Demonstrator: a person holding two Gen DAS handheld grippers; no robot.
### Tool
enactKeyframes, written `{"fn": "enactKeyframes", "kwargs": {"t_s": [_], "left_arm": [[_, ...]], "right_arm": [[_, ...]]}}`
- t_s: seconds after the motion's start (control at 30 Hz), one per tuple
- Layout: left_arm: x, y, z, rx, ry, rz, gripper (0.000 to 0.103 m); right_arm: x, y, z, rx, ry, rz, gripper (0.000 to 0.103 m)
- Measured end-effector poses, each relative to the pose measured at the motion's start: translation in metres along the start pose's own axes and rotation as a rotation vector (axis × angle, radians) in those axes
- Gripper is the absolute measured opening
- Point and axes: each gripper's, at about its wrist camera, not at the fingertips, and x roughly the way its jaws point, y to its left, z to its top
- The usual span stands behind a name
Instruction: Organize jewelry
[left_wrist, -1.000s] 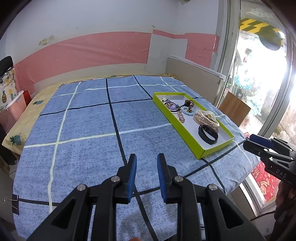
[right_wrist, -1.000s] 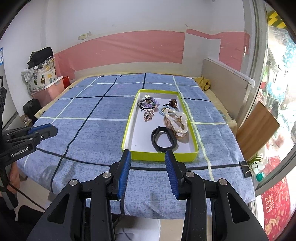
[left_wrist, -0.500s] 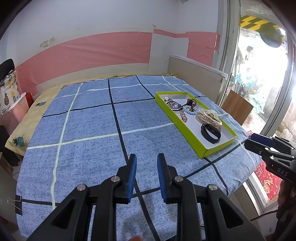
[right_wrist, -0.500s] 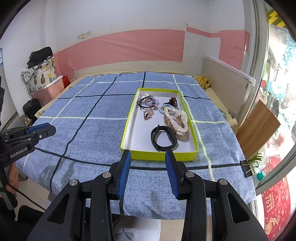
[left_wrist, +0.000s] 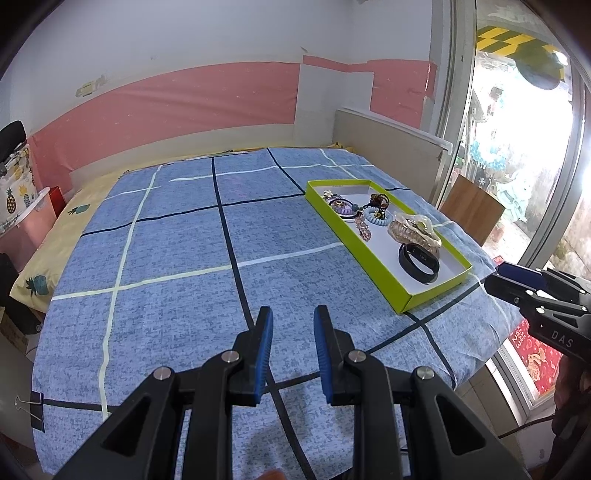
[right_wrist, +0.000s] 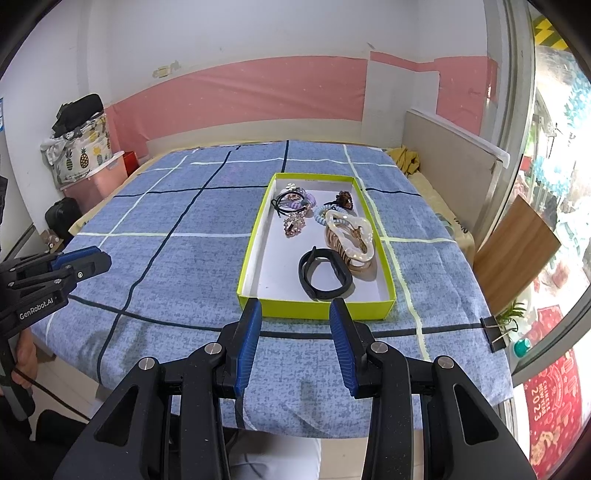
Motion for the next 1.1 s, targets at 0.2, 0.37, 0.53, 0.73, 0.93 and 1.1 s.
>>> {"fn": "enactKeyframes", "kwargs": {"t_s": [0.2, 0.37, 0.53, 0.73, 0.93, 1.1], "left_arm": [[0.0003, -0.0023, -0.0006, 0.003, -0.001, -0.007, 0.024], [0.0006, -0.0029, -0.0012, 0.006, 0.002, -0.012, 0.024], [-0.0004, -0.0031, -0.0013, 0.009, 0.001, -0.009, 0.024], [-0.0013, -0.0038, -0.0015, 0.016, 0.001, -0.012, 0.024], [-0.0018, -0.0038, -0.0012, 0.019, 0.0, -0.012, 0.024], [-0.0016, -0.0038, -0.0008, 0.018, 0.001, -0.014, 0.024]], "right_arm": [[0.0013, -0.0012, 0.0, 0.003, 0.003, -0.002, 0.039], [0.0012, -0.0018, 0.0, 0.004, 0.004, -0.003, 0.039], [0.0012, -0.0018, -0.0003, 0.004, 0.004, -0.004, 0.039], [0.0009, -0.0021, 0.0001, 0.004, 0.003, -0.004, 0.039], [0.0009, -0.0025, 0.0001, 0.005, 0.004, -0.007, 0.039], [0.0009, -0.0027, 0.0001, 0.004, 0.003, -0.006, 0.039]]}}
